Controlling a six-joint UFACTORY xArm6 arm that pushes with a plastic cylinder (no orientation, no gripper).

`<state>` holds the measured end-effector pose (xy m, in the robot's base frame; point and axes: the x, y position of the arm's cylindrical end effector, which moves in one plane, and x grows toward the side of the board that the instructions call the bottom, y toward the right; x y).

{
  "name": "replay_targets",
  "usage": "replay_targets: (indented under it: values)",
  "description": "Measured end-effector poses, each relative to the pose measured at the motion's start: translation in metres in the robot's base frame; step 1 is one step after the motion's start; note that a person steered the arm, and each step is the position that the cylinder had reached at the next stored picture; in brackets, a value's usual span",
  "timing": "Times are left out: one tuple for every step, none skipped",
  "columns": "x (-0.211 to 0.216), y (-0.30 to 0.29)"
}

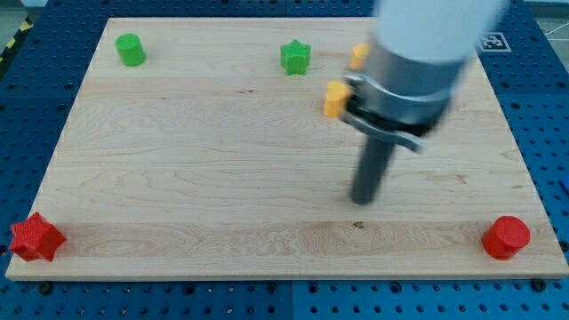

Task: Move your arm towards the left side of the board

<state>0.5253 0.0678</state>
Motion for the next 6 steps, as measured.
replay_targets:
  values:
    - [0.000,0.000]
    - [-0.017,-0.037]
    - [-0.050,-0.109]
    - [-0.049,-0.110]
    - [-0.073,-0.162]
    - [-0.082,-0.201]
